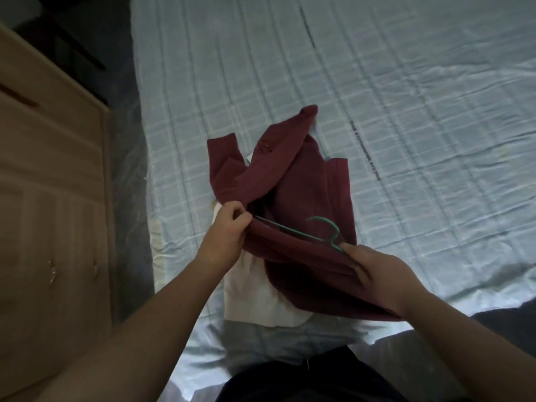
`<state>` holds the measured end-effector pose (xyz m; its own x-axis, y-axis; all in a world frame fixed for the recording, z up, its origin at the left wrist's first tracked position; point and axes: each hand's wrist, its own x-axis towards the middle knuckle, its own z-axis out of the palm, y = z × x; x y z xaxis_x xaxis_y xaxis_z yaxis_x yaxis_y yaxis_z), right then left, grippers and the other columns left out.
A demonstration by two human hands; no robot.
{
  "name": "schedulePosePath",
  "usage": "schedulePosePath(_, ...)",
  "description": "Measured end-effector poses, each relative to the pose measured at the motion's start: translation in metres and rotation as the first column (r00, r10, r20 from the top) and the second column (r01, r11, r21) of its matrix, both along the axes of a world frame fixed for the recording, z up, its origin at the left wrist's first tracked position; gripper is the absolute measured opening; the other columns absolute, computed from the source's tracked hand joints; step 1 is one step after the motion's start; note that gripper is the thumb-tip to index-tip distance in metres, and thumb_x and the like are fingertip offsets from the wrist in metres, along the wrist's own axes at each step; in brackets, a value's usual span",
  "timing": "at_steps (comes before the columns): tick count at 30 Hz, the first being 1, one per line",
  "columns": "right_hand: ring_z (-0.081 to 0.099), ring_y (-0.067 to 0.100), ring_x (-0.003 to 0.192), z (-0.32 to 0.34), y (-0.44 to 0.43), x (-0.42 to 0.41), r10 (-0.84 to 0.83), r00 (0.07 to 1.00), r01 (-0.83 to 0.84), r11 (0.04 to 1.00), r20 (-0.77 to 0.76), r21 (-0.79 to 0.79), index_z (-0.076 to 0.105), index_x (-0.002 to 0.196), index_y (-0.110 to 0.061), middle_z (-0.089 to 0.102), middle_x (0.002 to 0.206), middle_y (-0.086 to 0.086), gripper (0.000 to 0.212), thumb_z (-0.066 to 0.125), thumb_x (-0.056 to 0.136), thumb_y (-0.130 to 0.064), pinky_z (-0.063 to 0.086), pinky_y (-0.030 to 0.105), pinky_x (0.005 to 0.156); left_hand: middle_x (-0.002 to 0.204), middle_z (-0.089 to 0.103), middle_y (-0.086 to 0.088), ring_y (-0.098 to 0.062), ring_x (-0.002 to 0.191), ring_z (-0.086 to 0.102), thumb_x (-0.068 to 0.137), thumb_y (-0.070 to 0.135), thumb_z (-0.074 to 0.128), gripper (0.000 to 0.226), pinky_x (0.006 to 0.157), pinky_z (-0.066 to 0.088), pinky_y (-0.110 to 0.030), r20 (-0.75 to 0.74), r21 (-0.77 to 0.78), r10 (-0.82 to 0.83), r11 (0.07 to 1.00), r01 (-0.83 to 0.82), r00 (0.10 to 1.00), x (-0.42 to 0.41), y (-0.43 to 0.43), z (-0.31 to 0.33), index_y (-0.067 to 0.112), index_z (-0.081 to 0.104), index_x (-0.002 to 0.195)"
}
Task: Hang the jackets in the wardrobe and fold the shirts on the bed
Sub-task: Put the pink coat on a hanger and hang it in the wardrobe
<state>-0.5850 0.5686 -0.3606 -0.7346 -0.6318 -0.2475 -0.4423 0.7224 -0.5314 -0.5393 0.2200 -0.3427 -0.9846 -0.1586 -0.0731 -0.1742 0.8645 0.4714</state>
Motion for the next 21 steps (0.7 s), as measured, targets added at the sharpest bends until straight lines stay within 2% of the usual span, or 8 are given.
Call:
schedulePosePath(3, 0.067, 0.018, 0.079, 0.006, -0.006, -0.002, 0.117, 0.984, -0.118, 0.993, -0.135, -0.001, 0.046, 0.134, -0.036, 0.063, 0.107, -0.009, 0.045, 0.044, 0.089, -0.038, 0.053, 0.028, 0.057, 0.118, 0.052, -0.002, -0.015, 0.104, 0.051, 0.093, 0.014, 0.048, 0.024, 0.092, 0.037, -0.014, -0.130, 0.024, -0.220, 0.974, 0.225, 0.967, -0.003, 0.001, 0.009, 0.007, 0.066, 0.107)
schedulePosePath(5, 0.064, 0.014, 0.082, 0.009, -0.007, 0.001, 0.164, 0.965, -0.169, 0.986, -0.205, -0.005, 0.052, 0.129, -0.031, 0.063, 0.106, -0.007, 0.042, 0.047, 0.088, -0.038, 0.051, 0.026, 0.055, 0.136, 0.049, -0.006, -0.022, 0.119, 0.053, 0.090, 0.009, 0.052, 0.027, 0.104, 0.041, -0.023, -0.130, 0.041, -0.309, 0.948, 0.316, 0.942, -0.004, 0.002, 0.007, 0.010, 0.067, 0.113)
schedulePosePath(7, 0.062, 0.014, 0.085, 0.011, -0.006, 0.006, 0.152, 0.959, -0.166, 0.985, -0.238, -0.042, 0.052, 0.127, -0.029, 0.064, 0.107, -0.005, 0.039, 0.046, 0.089, -0.034, 0.052, 0.026, 0.056, 0.156, 0.034, 0.002, -0.023, 0.130, 0.050, 0.087, -0.001, 0.055, 0.039, 0.105, 0.046, -0.033, -0.066, 0.103, -0.351, 0.929, 0.356, 0.934, -0.003, 0.009, 0.013, 0.019, 0.062, 0.120)
schedulePosePath(9, 0.060, 0.014, 0.086, 0.011, -0.005, 0.012, 0.106, 0.962, -0.134, 0.986, -0.251, -0.095, 0.053, 0.125, -0.026, 0.063, 0.108, -0.004, 0.036, 0.044, 0.090, -0.030, 0.050, 0.025, 0.058, 0.163, 0.013, 0.020, -0.015, 0.137, 0.043, 0.084, -0.004, 0.051, 0.066, 0.107, 0.044, -0.030, 0.063, 0.242, -0.373, 0.906, 0.348, 0.926, 0.002, 0.021, 0.024, 0.034, 0.047, 0.138)
schedulePosePath(12, 0.059, 0.014, 0.086, 0.011, -0.001, 0.018, 0.032, 0.975, -0.063, 0.988, -0.221, -0.137, 0.055, 0.126, -0.024, 0.056, 0.109, -0.011, 0.036, 0.042, 0.093, -0.027, 0.049, 0.027, 0.059, 0.162, 0.016, 0.022, -0.007, 0.141, 0.037, 0.090, 0.006, 0.046, 0.079, 0.114, 0.032, -0.023, 0.198, 0.339, -0.371, 0.895, 0.291, 0.907, 0.005, 0.032, 0.031, 0.046, 0.018, 0.152)
schedulePosePath(16, 0.057, 0.016, 0.086, 0.017, -0.003, 0.025, -0.005, 0.969, -0.028, 0.991, -0.246, -0.129, 0.053, 0.128, -0.024, 0.052, 0.109, -0.013, 0.035, 0.042, 0.094, -0.028, 0.049, 0.029, 0.058, 0.134, 0.056, 0.011, -0.009, 0.116, 0.055, 0.092, 0.045, 0.057, 0.049, 0.100, 0.046, -0.036, 0.142, 0.127, -0.496, 0.868, 0.481, 0.857, 0.004, 0.034, 0.033, 0.032, 0.044, 0.139)
schedulePosePath(19, 0.058, 0.017, 0.089, 0.028, -0.012, 0.028, -0.017, 0.959, -0.014, 0.994, -0.283, -0.107, 0.056, 0.128, -0.023, 0.057, 0.109, -0.009, 0.036, 0.044, 0.094, -0.027, 0.050, 0.031, 0.059, 0.118, 0.057, 0.014, -0.008, 0.103, 0.056, 0.078, 0.071, 0.059, 0.064, 0.090, 0.048, -0.032, 0.151, 0.039, -0.523, 0.851, 0.524, 0.839, 0.004, 0.034, 0.034, 0.035, 0.047, 0.129)
schedulePosePath(21, 0.060, 0.019, 0.089, 0.040, -0.017, 0.029, -0.010, 0.950, -0.021, 0.995, -0.312, -0.096, 0.055, 0.128, -0.024, 0.061, 0.108, -0.006, 0.036, 0.044, 0.094, -0.028, 0.051, 0.033, 0.059, 0.110, 0.057, 0.011, -0.010, 0.098, 0.057, 0.076, 0.073, 0.058, 0.066, 0.082, 0.049, -0.032, 0.139, -0.008, -0.507, 0.858, 0.513, 0.850, 0.005, 0.033, 0.039, 0.035, 0.047, 0.128)
